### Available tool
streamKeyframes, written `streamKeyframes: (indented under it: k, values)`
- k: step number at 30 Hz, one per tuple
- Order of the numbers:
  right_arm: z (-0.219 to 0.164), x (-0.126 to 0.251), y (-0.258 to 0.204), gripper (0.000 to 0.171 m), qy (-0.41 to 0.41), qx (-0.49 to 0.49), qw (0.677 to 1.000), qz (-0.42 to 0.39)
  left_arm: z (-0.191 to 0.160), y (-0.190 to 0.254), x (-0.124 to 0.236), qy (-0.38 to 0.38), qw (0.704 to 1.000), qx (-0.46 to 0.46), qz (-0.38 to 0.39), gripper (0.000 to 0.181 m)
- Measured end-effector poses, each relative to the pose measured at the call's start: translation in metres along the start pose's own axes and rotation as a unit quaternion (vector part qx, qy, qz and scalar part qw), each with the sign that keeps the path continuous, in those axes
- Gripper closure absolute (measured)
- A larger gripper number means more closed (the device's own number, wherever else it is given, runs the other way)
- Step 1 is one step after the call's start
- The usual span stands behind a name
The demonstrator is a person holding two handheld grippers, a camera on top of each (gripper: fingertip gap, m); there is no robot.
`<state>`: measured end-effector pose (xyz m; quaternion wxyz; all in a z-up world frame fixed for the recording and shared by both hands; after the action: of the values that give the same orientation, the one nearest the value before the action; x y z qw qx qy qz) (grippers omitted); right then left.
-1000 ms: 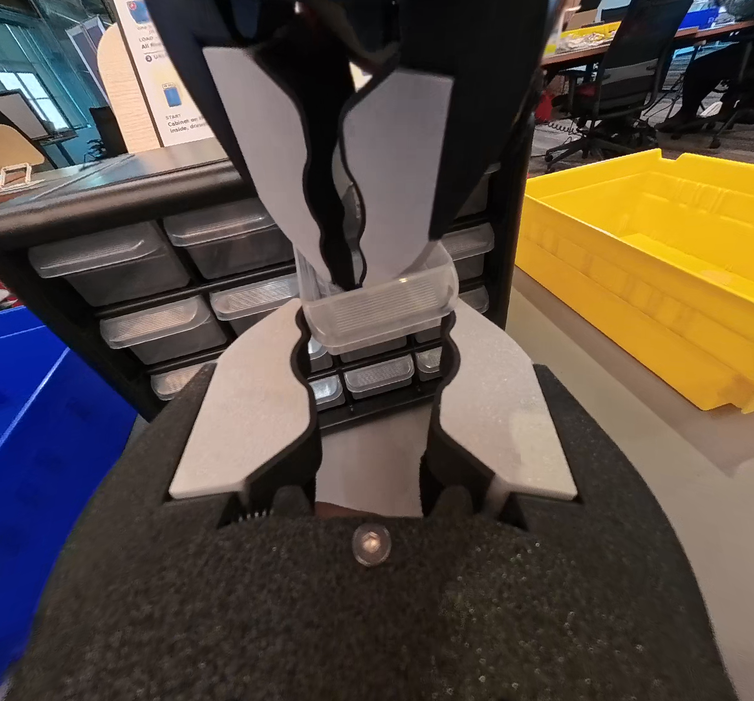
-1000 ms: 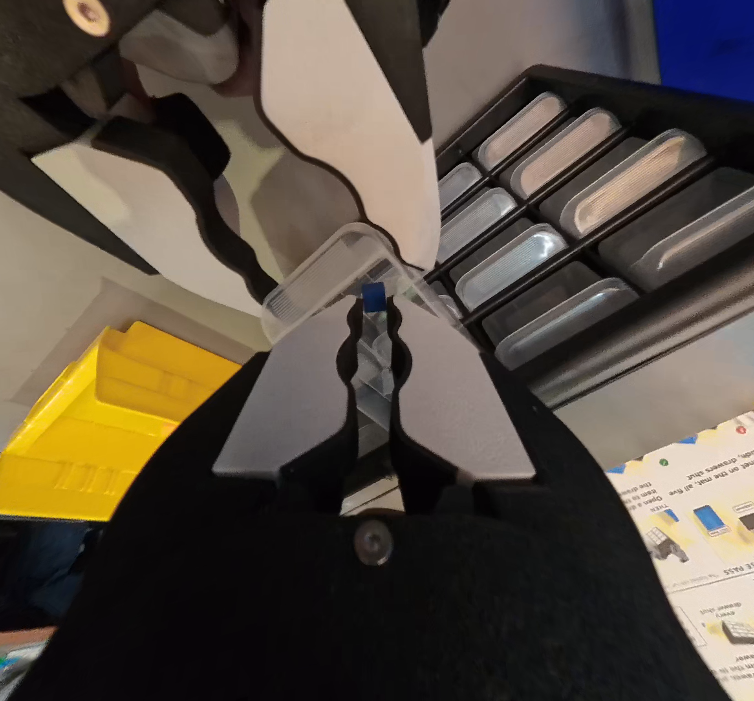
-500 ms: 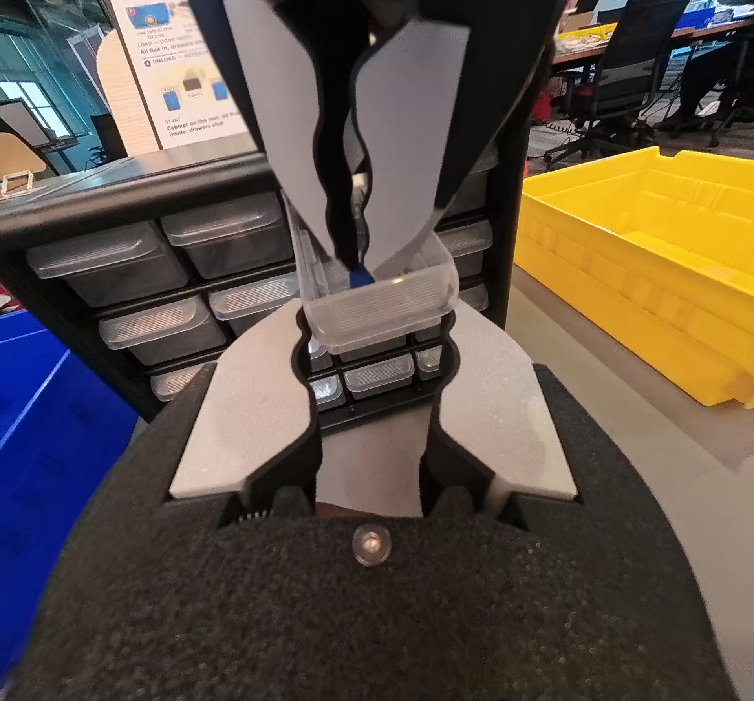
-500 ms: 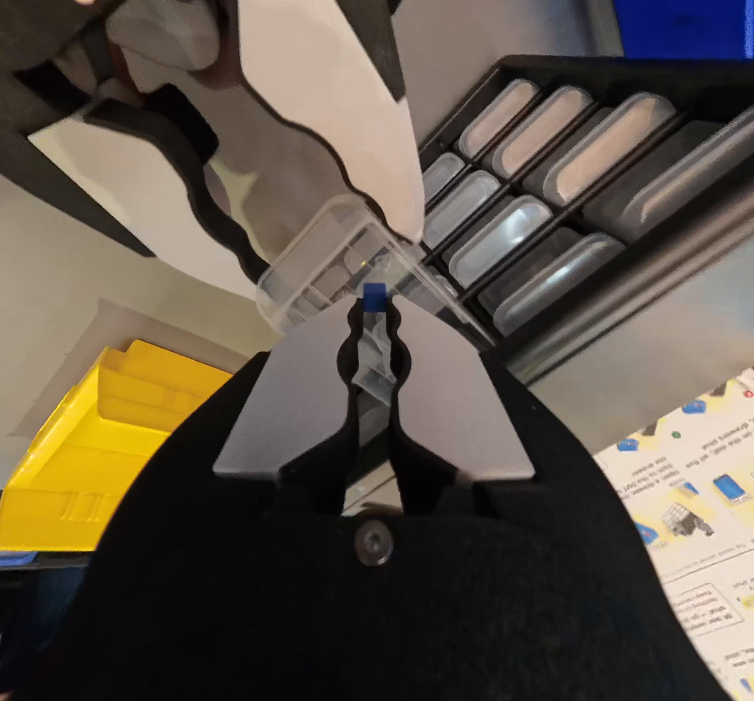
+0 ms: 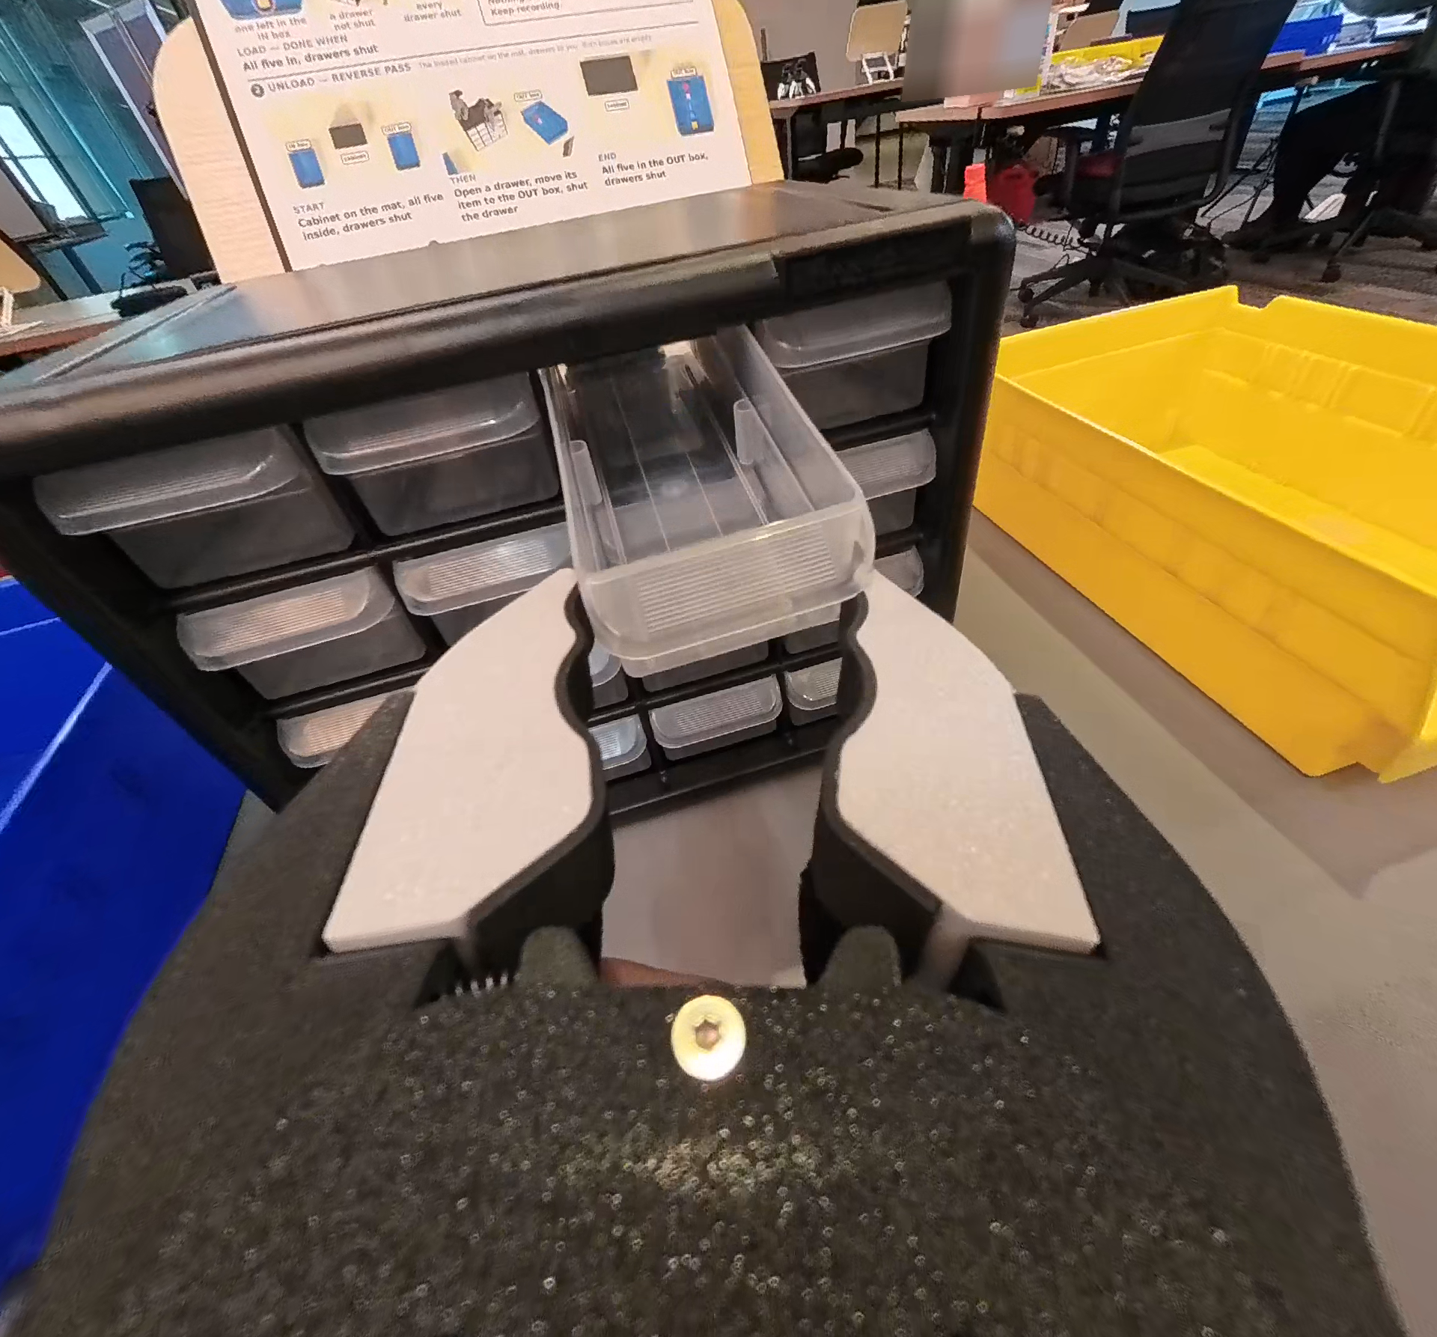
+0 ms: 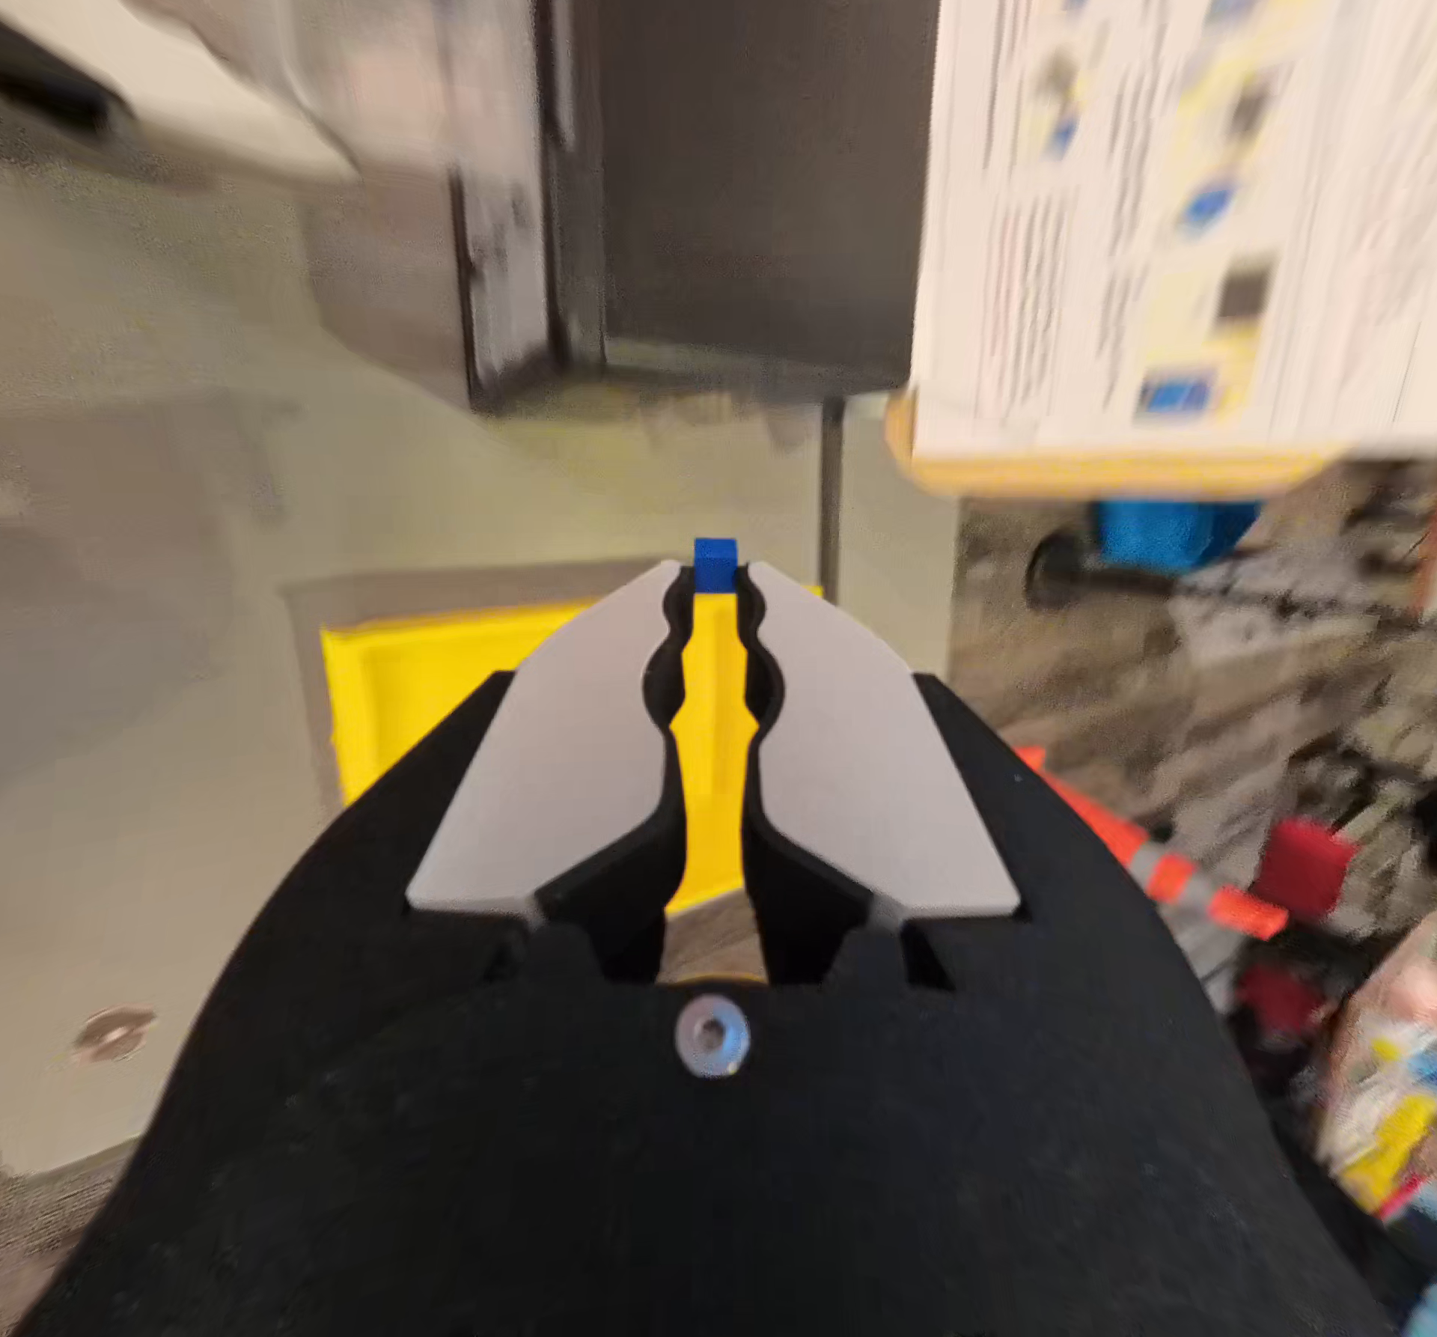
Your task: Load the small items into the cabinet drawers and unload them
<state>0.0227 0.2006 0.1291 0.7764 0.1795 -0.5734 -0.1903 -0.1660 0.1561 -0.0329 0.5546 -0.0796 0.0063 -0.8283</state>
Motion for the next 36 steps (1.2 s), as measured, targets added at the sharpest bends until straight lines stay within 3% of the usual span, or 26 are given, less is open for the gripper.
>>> streamKeyframes:
  k: [5,9,15,23,25,27,29,31,33,36]
  values:
    - [-0.145,-0.061,-0.048,0.161,-0.121,-0.166,0.976,0.077,0.001,0.0,-0.001,-0.002,1.0,-0.004,-0.001,0.121]
    - [-0.207,-0.114,-0.103,0.161,-0.197,-0.215,0.944,0.152,0.001,0.0,-0.003,-0.003,1.0,-0.007,0.001,0.121]
    - [-0.237,-0.158,-0.132,0.161,-0.287,-0.19,0.919,0.191,0.002,-0.002,-0.007,-0.005,1.0,-0.007,0.001,0.121]
    - [-0.251,-0.172,-0.141,0.161,-0.323,-0.177,0.911,0.188,0.002,-0.003,-0.007,-0.006,1.0,-0.008,-0.001,0.121]
    - [-0.25,-0.167,-0.14,0.141,-0.327,-0.186,0.91,0.173,0.003,-0.003,-0.007,-0.005,1.0,-0.005,-0.005,0.121]
    - [-0.244,-0.15,-0.134,0.137,-0.327,-0.199,0.913,0.137,0.003,-0.003,-0.007,-0.005,1.0,-0.004,-0.009,0.121]
    - [-0.229,-0.123,-0.126,0.137,-0.297,-0.224,0.926,0.066,0.004,-0.004,-0.007,-0.006,1.0,-0.004,-0.012,0.121]
    - [-0.199,-0.095,-0.128,0.139,-0.216,-0.274,0.937,-0.003,0.004,-0.004,-0.008,-0.006,1.0,-0.003,-0.014,0.121]
    - [-0.157,-0.075,-0.145,0.139,-0.077,-0.337,0.937,-0.05,0.005,-0.004,-0.009,-0.007,1.0,-0.005,-0.013,0.121]
    - [-0.09,-0.07,-0.193,0.137,0.16,-0.421,0.891,-0.054,0.008,-0.005,-0.014,-0.007,1.0,-0.011,-0.013,0.121]
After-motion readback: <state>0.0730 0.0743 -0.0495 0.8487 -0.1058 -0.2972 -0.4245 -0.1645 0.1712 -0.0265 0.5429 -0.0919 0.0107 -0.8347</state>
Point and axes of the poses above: each gripper's, where its closed fingertips meet, x back along the fingers, z out of its top, y = z × x across the jaws, the point moved 4 cm from there along x, back along the fingers, and after that the axes turned 2 degrees about x, right-handed, at the moved point
